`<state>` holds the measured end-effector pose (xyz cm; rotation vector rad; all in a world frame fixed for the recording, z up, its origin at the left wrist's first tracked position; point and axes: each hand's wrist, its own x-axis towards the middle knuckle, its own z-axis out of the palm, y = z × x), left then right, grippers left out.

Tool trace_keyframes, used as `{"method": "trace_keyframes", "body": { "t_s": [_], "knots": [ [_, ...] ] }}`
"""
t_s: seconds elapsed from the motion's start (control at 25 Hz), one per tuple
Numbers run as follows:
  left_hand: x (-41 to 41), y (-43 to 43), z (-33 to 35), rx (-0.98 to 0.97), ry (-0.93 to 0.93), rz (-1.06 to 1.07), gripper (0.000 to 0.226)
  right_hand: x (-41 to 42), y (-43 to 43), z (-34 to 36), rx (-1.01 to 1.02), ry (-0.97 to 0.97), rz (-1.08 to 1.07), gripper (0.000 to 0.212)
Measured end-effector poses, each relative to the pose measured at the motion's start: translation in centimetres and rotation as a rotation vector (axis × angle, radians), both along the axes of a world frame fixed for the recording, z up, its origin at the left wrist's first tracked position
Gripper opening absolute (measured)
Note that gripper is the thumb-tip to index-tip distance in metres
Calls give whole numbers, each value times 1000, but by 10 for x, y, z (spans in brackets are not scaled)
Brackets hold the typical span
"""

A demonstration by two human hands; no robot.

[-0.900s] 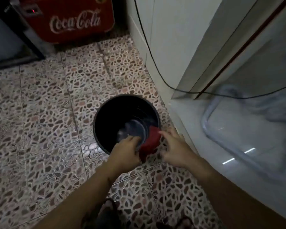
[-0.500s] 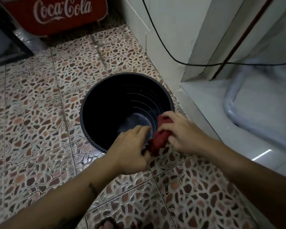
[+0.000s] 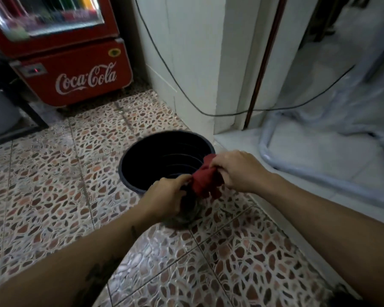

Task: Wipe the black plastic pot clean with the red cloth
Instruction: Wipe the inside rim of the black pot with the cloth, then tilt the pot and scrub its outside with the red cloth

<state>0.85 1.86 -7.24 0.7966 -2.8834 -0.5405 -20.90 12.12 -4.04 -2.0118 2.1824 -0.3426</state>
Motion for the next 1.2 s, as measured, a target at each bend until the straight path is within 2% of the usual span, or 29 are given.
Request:
{"method": "trace_keyframes", "body": {
  "t_s": [0.12, 0.24, 0.28, 0.4, 0.6, 0.76, 0.84, 0.92, 1.0, 1.08, 1.2],
  "knots": [
    [-16, 9, 14, -19, 196, 25, 48, -4, 27, 21, -32, -78, -218, 24],
    [-25, 20, 21, 38, 343, 102, 43, -7, 49, 28, -107, -69, -465, 23],
    [-27, 23, 21, 51, 384, 136, 40, -6, 54, 29, -100, -129, -522, 21],
    [-28, 31, 15, 92, 510, 291, 35, 9, 60, 22, -34, -350, -553, 20],
    [-12, 43, -9, 492, 702, 608, 36, 33, 54, 2, 62, -385, -529, 13],
    [3, 46, -28, 636, 747, 816, 36, 44, 52, -18, 83, -431, -470, 9],
    [7, 45, -34, 574, 685, 830, 33, 54, 53, -33, 184, -381, -370, 11],
    [4, 43, -32, 377, 564, 771, 26, 60, 50, -48, 257, -216, -260, 24],
    [1, 33, -30, 169, 432, 599, 30, 58, 44, -57, 306, -108, -225, 60],
    [2, 16, -33, 35, 261, 382, 51, 54, 42, -68, 378, -87, -236, 85],
    [14, 6, -46, -110, 152, 241, 60, 54, 38, -88, 444, -190, -262, 89]
  ]
}}
